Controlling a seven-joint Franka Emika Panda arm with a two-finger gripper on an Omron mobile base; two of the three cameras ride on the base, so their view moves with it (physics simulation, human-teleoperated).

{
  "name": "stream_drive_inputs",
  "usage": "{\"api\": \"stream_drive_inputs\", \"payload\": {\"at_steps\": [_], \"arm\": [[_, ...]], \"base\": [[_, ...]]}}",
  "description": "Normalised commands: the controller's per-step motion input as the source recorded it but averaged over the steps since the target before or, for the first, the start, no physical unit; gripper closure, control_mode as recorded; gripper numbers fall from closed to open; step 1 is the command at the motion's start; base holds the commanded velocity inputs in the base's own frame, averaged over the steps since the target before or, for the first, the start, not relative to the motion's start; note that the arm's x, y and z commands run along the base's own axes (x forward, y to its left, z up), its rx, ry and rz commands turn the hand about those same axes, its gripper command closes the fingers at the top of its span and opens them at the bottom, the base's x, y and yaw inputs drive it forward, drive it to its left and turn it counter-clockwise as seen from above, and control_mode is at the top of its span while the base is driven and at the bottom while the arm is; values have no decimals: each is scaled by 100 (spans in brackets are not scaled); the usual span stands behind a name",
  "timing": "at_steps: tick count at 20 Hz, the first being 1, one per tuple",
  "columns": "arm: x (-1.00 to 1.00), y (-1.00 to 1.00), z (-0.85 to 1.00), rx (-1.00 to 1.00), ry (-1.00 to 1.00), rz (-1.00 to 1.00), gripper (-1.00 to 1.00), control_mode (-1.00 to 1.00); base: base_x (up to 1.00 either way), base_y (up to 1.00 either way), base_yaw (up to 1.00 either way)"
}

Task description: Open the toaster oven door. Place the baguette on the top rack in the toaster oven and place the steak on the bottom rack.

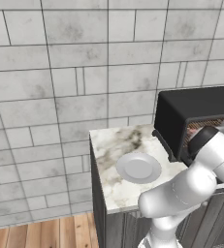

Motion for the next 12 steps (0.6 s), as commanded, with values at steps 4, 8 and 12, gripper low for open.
{"api": "stream_drive_inputs", "payload": {"at_steps": [4, 8, 12], "arm": [[13, -1, -1, 0, -5, -12, -100, -100], [14, -1, -1, 0, -4, -11, -100, -100], [7, -1, -5, 0, -2, -10, -100, -100]], "base": [[0, 0, 0], [0, 0, 0], [0, 0, 0]]}}
